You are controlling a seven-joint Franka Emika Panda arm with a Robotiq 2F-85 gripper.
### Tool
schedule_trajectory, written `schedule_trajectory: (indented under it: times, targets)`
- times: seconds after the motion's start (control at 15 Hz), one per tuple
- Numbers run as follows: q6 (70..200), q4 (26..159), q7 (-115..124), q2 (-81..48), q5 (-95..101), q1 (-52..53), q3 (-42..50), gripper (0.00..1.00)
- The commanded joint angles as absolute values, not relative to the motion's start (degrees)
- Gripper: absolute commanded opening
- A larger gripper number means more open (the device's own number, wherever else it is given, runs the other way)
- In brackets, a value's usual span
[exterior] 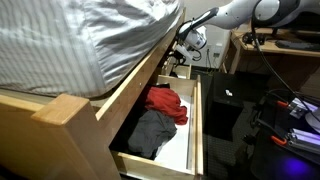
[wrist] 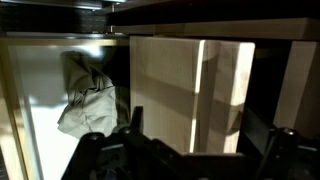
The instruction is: Open the top right drawer, pick up the orange cloth from the top left drawer and put it in the top right drawer.
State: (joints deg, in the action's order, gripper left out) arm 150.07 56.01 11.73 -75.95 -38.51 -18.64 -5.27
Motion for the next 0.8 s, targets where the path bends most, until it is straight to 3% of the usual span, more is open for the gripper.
schedule_trajectory:
  times: [0.0,0.73]
  targets:
    - [150.07,56.01,11.73,-75.91,-38.51,-18.63,-5.27,1.0]
    - [145.08,55.1,26.37,-76.0,-35.24,-14.67,3.36,1.0]
